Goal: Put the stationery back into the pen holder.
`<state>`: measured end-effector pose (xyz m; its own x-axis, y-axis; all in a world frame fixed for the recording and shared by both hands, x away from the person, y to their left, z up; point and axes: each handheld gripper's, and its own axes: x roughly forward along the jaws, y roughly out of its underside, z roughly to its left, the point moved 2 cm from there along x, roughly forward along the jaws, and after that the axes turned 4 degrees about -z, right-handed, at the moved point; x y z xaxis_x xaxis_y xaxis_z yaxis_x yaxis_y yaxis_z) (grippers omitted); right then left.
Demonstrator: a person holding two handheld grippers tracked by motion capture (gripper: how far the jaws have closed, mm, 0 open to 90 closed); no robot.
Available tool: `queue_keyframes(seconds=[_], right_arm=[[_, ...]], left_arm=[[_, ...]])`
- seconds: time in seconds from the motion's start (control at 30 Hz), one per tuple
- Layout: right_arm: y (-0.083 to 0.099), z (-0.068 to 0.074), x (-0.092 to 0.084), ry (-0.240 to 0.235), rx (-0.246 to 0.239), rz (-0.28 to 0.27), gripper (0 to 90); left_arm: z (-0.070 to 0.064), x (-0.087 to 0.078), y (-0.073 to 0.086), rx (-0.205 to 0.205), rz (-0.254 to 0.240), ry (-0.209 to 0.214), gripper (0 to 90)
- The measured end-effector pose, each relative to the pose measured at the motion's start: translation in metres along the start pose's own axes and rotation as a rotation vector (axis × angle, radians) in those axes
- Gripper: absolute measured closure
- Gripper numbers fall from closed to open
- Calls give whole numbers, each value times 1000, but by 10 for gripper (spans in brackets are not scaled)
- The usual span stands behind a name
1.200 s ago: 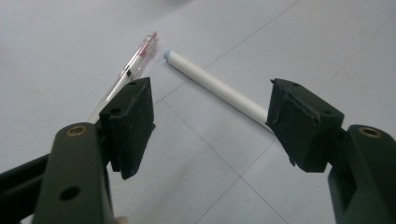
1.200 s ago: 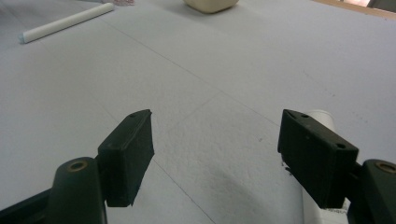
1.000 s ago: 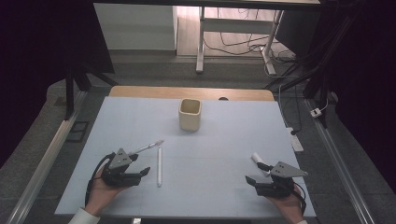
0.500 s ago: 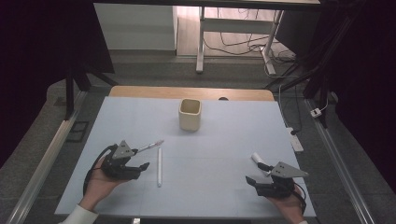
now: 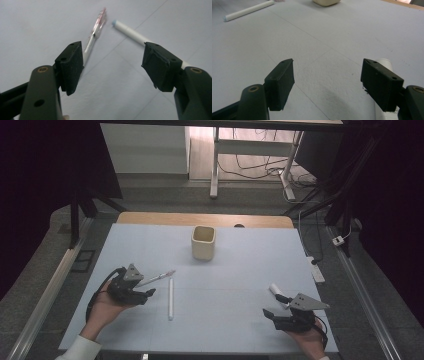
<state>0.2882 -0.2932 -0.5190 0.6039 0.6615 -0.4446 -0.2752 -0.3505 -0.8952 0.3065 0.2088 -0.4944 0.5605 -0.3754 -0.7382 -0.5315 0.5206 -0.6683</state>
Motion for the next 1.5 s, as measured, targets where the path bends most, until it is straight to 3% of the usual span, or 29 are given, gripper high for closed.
queue_keyframes(seconds=[0.13,0.3,0.67,0.9,1.1,1.5], right_arm=[[0,0,1,1,0,-1,266],[0,0,2,3,-2,4,266],[1,-1,2,14,0,6,265],[1,-1,2,17,-1,9,265],[3,0,2,15,-2,17,265],[4,-1,3,19,2,18,265]], left_arm=[[13,7,-6,-16,14,-18,336],[22,14,-7,-26,24,3,331],[46,31,-20,-37,44,4,340],[52,40,-15,-25,84,17,342],[60,44,-11,-49,92,31,349],[57,63,-8,-18,165,121,421]])
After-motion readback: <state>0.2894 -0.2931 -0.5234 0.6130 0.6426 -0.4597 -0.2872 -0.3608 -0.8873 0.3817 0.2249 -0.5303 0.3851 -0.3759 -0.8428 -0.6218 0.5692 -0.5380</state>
